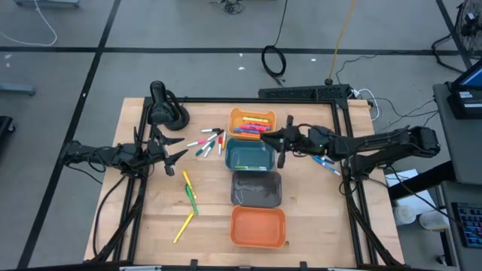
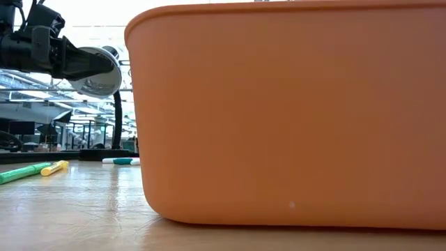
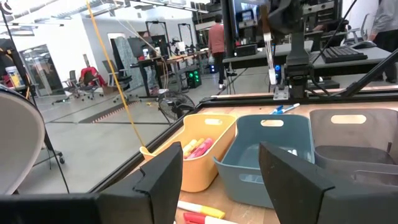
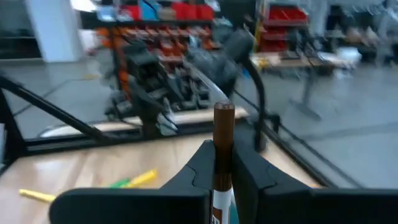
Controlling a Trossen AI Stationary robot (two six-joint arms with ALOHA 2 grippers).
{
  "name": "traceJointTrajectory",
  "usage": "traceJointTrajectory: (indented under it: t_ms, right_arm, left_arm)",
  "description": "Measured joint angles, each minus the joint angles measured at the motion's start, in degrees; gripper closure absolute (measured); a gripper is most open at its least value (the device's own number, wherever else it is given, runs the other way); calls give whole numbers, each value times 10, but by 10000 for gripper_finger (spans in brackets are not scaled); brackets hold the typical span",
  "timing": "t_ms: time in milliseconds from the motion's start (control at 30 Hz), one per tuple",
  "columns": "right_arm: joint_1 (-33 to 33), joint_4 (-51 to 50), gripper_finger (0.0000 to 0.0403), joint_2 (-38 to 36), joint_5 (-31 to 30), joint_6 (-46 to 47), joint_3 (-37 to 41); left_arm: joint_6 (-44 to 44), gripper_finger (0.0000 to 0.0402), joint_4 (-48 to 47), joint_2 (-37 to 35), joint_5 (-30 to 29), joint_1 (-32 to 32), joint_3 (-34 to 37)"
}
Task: Pick & Place Markers
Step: Put the brown thin dry erase marker into the blue bin
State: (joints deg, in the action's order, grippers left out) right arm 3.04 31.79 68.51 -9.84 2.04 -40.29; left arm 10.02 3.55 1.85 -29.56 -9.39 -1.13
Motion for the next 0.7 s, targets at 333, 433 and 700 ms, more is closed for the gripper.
traceJointTrajectory:
  t_ms: [333,433,700]
  right_arm:
    - [0,-134,383,175,37,-32,-173]
    - [0,-180,383,228,36,-34,-201]
    - [0,-185,383,312,24,-27,-203]
  left_arm:
    - [0,188,0,0,0,0,0]
    - [0,188,0,0,0,0,0]
    - [0,188,0,0,0,0,0]
